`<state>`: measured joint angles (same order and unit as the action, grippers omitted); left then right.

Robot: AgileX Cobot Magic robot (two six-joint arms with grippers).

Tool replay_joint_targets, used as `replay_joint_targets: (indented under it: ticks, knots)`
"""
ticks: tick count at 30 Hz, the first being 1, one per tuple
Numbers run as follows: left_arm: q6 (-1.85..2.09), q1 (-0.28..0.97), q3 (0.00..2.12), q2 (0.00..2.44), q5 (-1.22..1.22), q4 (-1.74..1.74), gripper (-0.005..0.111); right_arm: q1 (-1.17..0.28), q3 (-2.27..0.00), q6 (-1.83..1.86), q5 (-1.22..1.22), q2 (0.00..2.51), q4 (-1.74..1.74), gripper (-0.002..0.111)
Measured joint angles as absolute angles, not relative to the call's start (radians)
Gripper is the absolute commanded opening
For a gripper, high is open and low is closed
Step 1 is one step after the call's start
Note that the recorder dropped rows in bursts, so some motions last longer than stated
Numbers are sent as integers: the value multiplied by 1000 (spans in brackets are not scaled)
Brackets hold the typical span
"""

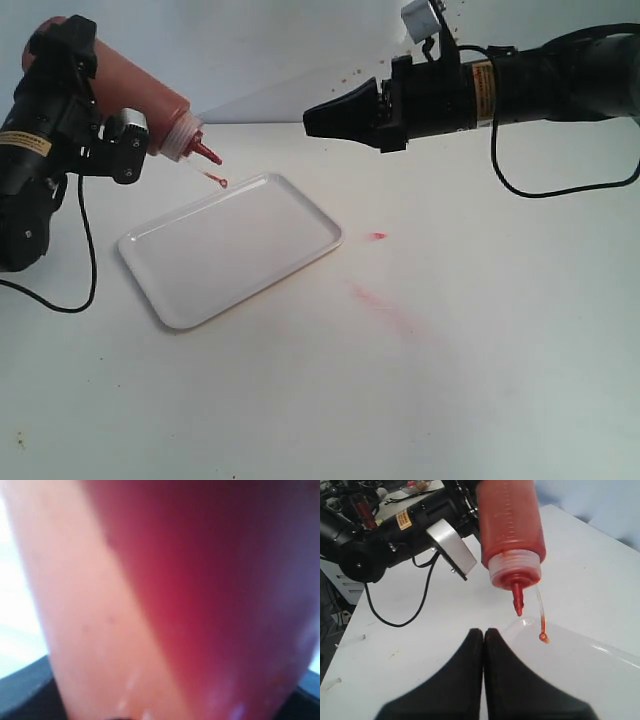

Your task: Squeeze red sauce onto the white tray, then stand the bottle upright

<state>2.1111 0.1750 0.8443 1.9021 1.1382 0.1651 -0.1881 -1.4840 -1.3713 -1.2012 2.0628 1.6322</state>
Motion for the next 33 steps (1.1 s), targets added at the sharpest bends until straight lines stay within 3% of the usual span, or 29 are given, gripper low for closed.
replay_joint_targets:
  ticks: [8,22,24,26,27,28,29,30,33]
  knots:
    - [2111,150,929,1902,1052,21,0,-190,-1497,-1312,-1212,2065,1392,0]
    - [2111,150,946,1902,983,-91,0,-361,-1836,-1460,-1216,2227,1646,0]
    - [2111,150,946,1902,987,-98,0,-362,-1846,-1493,-1165,2233,1653,7]
    - [2111,150,946,1902,1004,-104,0,-362,-1852,-1514,-1103,2233,1685,29]
    - [2111,150,946,1902,1012,-109,0,-362,-1854,-1516,-1089,2233,1705,52]
    - [2111,150,946,1902,1017,-116,0,-366,-1854,-1516,-1060,2233,1730,66]
    - [2111,150,946,1902,1017,-120,0,-370,-1854,-1516,-1040,2233,1738,87]
    - [2111,150,946,1902,1017,-130,0,-382,-1854,-1516,-982,2233,1744,93]
    - [2111,150,946,1902,1017,-137,0,-418,-1854,-1516,-791,2233,1748,92]
